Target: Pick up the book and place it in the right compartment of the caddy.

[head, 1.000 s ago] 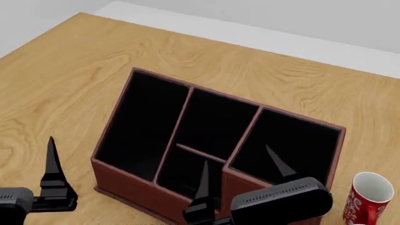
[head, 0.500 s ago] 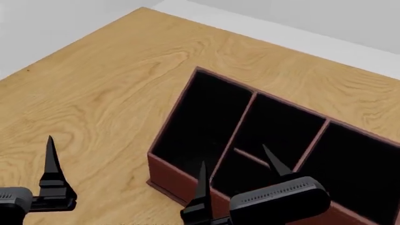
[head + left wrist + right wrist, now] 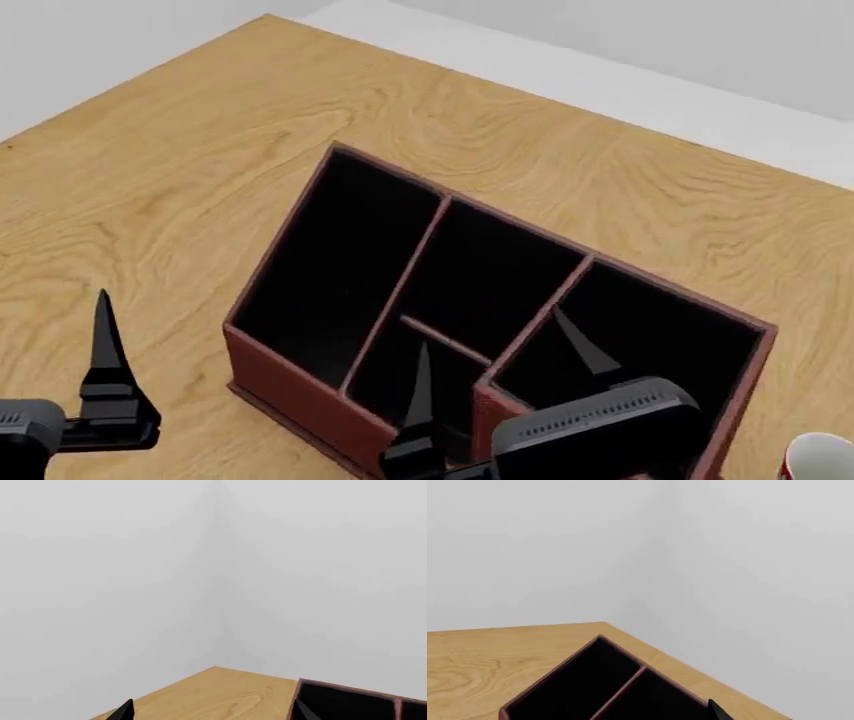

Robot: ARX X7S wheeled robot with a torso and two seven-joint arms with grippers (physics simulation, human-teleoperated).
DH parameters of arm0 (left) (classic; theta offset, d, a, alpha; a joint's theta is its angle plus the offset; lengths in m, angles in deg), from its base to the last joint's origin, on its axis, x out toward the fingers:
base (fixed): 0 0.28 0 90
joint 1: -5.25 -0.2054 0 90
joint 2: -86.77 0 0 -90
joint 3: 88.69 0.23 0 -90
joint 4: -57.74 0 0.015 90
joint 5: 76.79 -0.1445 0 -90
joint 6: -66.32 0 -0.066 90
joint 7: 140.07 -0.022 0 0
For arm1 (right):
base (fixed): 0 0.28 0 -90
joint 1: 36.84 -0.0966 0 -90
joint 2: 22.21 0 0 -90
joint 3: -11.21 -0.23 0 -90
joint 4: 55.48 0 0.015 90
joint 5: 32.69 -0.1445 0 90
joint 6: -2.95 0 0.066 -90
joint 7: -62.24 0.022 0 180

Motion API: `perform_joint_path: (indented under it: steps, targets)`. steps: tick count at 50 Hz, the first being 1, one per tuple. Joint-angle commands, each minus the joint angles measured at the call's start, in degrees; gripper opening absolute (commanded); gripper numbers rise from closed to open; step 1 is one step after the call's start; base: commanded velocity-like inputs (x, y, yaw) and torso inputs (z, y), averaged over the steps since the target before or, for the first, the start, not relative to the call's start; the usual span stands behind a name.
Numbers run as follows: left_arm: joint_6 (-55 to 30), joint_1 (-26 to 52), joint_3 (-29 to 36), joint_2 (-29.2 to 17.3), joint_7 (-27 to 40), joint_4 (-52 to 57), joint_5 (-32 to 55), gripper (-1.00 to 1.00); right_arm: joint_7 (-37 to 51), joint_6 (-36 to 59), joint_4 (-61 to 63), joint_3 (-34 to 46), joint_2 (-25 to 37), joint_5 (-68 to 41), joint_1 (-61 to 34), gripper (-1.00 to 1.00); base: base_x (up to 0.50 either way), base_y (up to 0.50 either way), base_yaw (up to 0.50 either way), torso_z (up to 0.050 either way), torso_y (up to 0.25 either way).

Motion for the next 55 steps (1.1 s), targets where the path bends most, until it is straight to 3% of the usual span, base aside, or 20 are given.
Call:
perform_joint_path:
  steps: [1, 9, 27, 36, 45, 55]
  targets:
    - [-0.1, 0.0, 0.2, -0.3, 0.3, 0.1, 0.4, 1.0, 0.6, 0.4, 0.0, 0.0, 0.3, -0.2, -0.1, 1.0, 0.27, -0.42, 0.0, 0.0, 0.0]
    - [-0.4, 0.1, 0.2, -0.5, 0.5, 0.5, 0.7, 1.0, 3.8, 4.6, 0.9, 1.2, 0.4, 3.4, -0.7, 1.0, 0.13, -0.2, 0.0, 0.0, 0.0]
    - [-0.2, 0.2, 0.5, -0.9, 1.1, 0.4, 1.1, 1.0, 3.7, 4.0, 0.5, 1.8, 0.7, 2.7, -1.1, 1.0, 0.0, 0.0, 0.5, 0.0, 0.0]
    - [-0.4, 0.3, 0.7, -1.0, 1.3, 0.4, 1.4, 1.0, 3.2, 5.1, 0.1, 2.1, 0.8, 1.9, -1.7, 1.0, -0.03, 0.04, 0.0, 0.0, 0.0]
    - [0.0, 0.4, 0.9, -1.2, 1.5, 0.0, 1.4, 1.0, 2.0, 1.6, -0.1, 1.2, 0.8, -0.5, -0.9, 1.0, -0.43, -0.23, 0.0, 0.0, 0.0]
    - [0.5, 0.4, 1.2, -1.4, 1.7, -0.5, 1.3, 1.0, 5.0, 7.7, 0.6, 4.6, 1.4, 4.8, -2.5, 1.0, 0.01, 0.0, 0.08, 0.0, 0.0]
